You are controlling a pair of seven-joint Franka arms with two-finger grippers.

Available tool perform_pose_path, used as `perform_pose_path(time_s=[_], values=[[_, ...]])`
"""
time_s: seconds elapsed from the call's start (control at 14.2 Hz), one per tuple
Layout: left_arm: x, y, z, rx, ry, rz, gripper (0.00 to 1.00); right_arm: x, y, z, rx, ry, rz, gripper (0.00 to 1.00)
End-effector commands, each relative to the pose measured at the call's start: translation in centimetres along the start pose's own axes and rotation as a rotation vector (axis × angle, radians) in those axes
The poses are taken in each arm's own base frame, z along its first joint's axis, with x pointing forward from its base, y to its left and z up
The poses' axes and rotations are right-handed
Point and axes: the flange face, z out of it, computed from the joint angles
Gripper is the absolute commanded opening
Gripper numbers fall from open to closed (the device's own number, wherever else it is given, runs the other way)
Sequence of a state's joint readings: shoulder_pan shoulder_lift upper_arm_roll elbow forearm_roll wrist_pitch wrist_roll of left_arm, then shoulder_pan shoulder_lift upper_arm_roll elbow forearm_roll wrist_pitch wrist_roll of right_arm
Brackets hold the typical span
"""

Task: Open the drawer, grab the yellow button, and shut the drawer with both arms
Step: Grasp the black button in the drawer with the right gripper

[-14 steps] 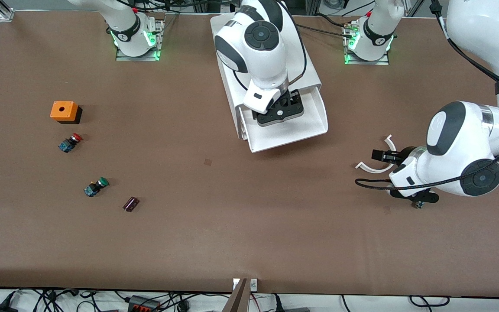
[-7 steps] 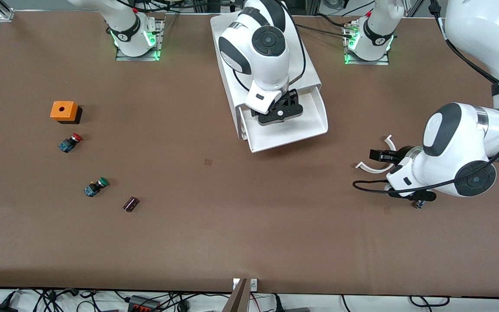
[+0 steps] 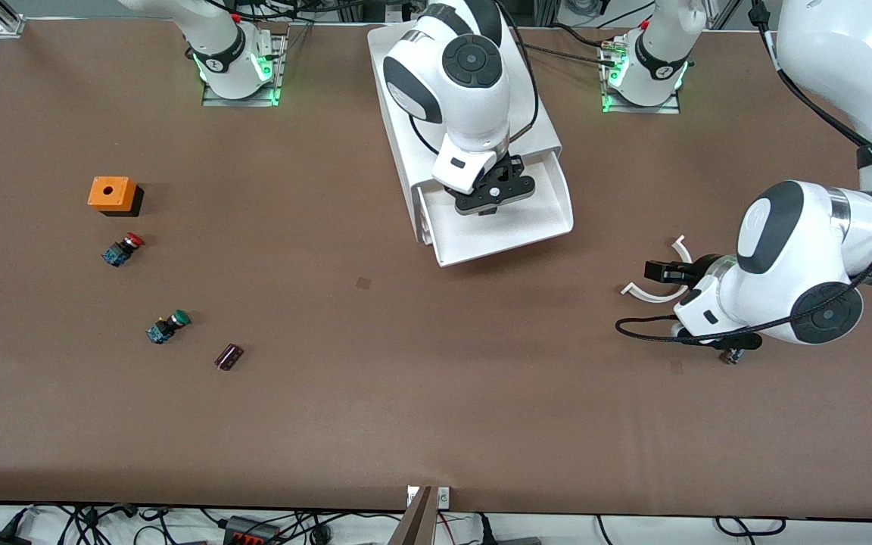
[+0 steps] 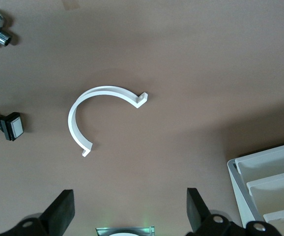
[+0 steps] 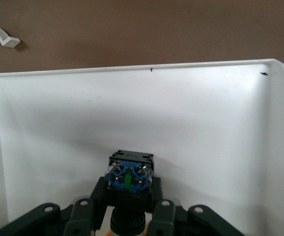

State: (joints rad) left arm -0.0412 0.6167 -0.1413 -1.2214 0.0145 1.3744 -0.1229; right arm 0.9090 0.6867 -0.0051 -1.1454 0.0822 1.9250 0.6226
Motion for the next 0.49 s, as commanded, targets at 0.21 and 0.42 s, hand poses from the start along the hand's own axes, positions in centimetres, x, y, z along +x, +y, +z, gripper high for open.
perform_pose_path(time_s=[0.21, 0.42], values=[[-0.6, 0.2, -0.3, -0.012, 0.004, -0.011, 1.0, 1.3, 0.1, -3.4, 0.011, 0.055, 0.022, 0.0], [-0.9, 1.2, -1.0, 0.005, 0.017, 0.001, 1.0, 2.5, 1.8, -6.1, 0.015, 0.062, 0.049, 0.0]])
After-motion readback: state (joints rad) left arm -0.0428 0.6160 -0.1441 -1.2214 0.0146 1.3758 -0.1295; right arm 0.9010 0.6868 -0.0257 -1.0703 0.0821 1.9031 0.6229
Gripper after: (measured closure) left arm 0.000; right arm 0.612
